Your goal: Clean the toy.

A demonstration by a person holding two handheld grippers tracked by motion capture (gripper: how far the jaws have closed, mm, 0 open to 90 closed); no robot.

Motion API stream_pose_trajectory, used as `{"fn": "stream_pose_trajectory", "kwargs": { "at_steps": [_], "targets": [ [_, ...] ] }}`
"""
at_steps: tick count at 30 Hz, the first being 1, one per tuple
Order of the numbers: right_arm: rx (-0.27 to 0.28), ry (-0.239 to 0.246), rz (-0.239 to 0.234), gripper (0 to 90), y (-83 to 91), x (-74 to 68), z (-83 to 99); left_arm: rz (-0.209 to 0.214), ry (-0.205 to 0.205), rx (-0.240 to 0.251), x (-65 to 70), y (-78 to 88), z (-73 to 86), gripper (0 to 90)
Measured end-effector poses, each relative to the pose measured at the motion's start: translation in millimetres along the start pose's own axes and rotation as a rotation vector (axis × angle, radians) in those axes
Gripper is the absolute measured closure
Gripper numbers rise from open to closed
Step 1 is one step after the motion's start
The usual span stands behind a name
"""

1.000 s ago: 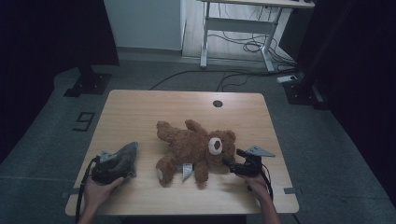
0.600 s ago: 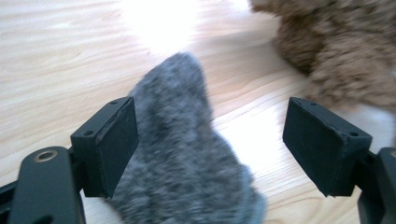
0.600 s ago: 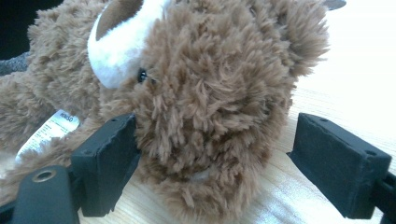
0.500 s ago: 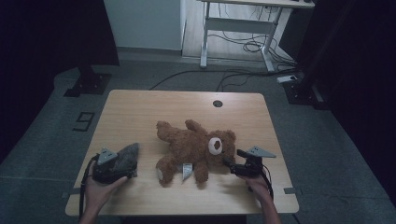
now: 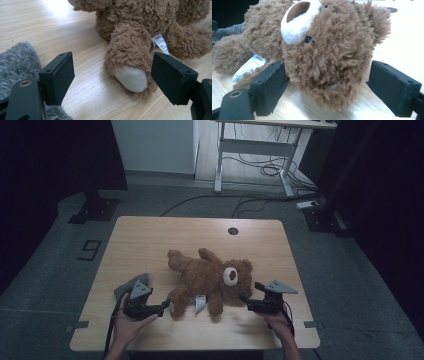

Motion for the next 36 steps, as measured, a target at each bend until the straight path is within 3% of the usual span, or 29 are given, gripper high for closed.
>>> {"fn": "stream_pose_trajectory", "kwargs": {
  "at_steps": [8, 23, 30, 36],
  "targets": [
    [-0.009, 0.018, 0.011, 14.6, 5.5, -11.7, 5.5, 0.034, 0.006, 0.016, 10.6, -4.7, 3.6, 20.1],
    [-0.072, 0.024, -0.001, 14.4, 16.6, -31.5, 38.4, 0.082, -0.028, -0.033, 29.6, -25.0, 19.2, 20.5],
    [-0.113, 0.029, 0.002, 14.4, 9.6, -32.8, 45.5, 0.101, -0.036, -0.066, 36.3, -35.8, 26.7, 20.9],
    [-0.124, 0.036, 0.000, 14.5, 6.7, -33.1, 46.9, 0.103, -0.039, -0.065, 37.4, -35.6, 27.0, 21.1]
  ]
}}
Point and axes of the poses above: each handheld gripper's, and its own axes: y roughly backward along the jaws, z roughly out of its underside, x roughly to its right, the point moved 1 cm from there along -y, roughly forward along the jaws, and after that the axes turned 11 degrees about -x, right-handed, at the moved point
